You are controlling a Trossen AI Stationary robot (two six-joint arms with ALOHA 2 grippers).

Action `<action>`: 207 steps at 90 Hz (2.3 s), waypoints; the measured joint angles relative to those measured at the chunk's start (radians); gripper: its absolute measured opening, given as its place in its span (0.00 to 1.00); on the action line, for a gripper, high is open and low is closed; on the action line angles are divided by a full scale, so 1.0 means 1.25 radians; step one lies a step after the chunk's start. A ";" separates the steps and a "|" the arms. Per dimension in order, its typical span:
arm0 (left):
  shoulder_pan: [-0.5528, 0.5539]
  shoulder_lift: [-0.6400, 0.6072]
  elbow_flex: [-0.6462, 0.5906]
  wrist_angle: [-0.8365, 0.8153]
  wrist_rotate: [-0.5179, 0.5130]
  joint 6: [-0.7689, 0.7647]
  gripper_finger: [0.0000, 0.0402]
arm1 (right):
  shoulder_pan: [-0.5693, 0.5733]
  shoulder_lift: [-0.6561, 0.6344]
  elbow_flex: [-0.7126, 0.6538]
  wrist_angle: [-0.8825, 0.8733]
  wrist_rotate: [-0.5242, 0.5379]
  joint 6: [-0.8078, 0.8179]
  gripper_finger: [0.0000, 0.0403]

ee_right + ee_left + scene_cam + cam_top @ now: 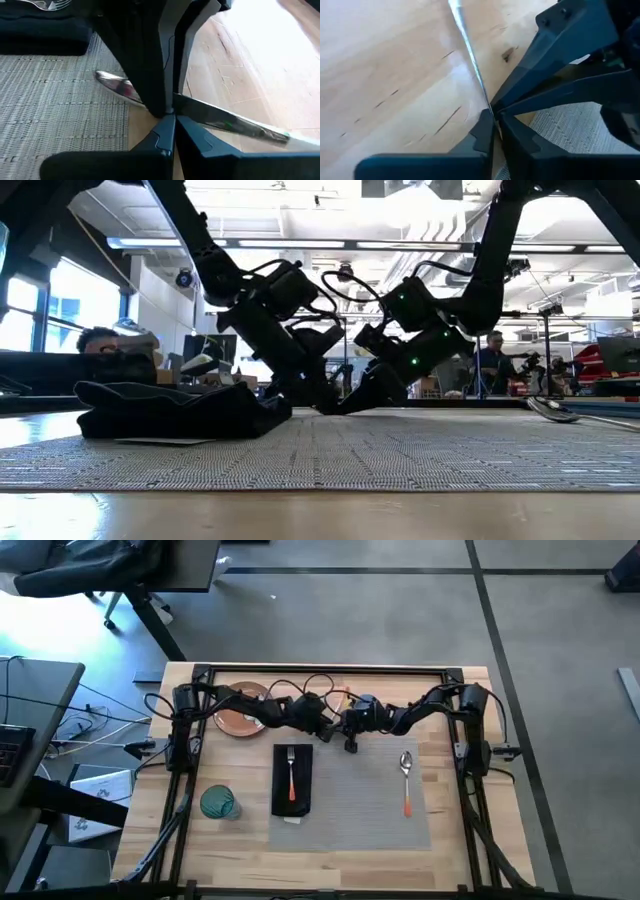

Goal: Set table place
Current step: Put the orange knife on the gray mat to the left of the orange spoon

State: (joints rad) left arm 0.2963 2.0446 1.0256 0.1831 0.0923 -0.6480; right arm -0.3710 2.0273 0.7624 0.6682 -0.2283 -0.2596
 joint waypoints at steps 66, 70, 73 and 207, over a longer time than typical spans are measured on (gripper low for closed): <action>-0.060 -0.130 -0.003 -0.011 -0.122 0.333 0.00 | 0.023 -0.559 0.003 -0.545 0.065 0.032 0.00; -0.063 -0.141 -0.003 -0.010 -0.123 0.364 0.00 | 0.024 -0.598 0.003 -0.589 0.069 0.050 0.00; -0.063 -0.149 -0.003 -0.010 -0.123 0.383 0.00 | 0.025 -0.628 0.003 -0.618 0.069 0.062 0.00; -0.078 -0.290 -0.001 0.041 -0.097 0.606 0.00 | -0.003 -0.344 0.002 -0.417 -0.069 -0.059 0.25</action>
State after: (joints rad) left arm 0.1989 1.6817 1.0241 0.2344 -0.0292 0.1093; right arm -0.3752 1.5976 0.7643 0.1474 -0.3141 -0.3332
